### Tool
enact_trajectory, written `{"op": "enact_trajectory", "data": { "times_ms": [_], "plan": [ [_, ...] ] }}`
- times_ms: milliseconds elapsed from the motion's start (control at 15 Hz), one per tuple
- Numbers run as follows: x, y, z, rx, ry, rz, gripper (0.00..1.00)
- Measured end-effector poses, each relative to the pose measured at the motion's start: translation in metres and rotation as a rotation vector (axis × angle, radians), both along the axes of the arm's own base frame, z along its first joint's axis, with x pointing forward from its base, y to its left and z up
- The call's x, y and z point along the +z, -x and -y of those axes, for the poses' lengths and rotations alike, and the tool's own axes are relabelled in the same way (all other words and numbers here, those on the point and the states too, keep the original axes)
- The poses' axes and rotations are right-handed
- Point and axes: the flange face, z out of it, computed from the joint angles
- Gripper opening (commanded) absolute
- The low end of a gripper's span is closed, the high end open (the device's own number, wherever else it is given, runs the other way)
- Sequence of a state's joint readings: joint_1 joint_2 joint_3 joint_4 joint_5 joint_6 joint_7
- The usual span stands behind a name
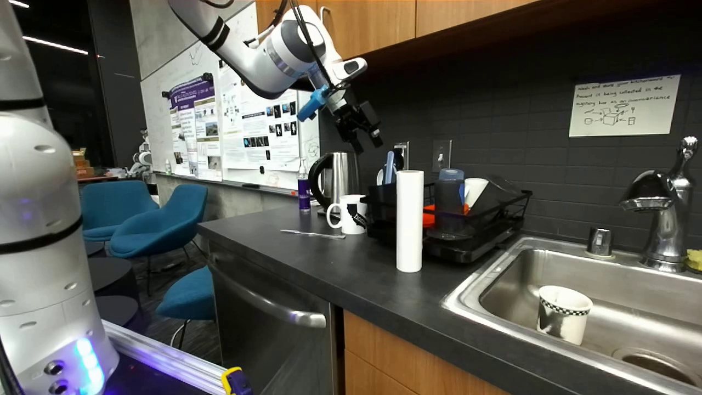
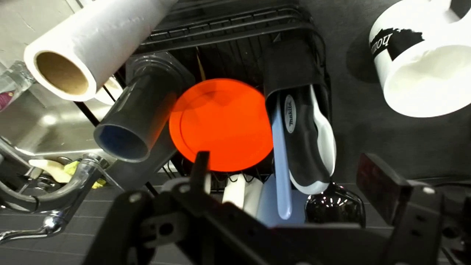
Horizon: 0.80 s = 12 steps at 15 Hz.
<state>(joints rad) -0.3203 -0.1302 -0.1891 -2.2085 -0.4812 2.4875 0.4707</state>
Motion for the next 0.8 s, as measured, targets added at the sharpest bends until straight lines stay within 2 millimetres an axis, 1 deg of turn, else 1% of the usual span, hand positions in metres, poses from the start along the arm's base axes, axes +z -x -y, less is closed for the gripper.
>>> {"op": "enact_trajectory", "data": {
  "times_ms": [333, 800],
  "plan": [
    [-0.005, -0.016, 0.008, -0.065, 0.041, 0.014, 1.0],
    [-0.01, -0.027, 0.021, -0.112, 0.116, 0.015, 1.0]
  ]
}}
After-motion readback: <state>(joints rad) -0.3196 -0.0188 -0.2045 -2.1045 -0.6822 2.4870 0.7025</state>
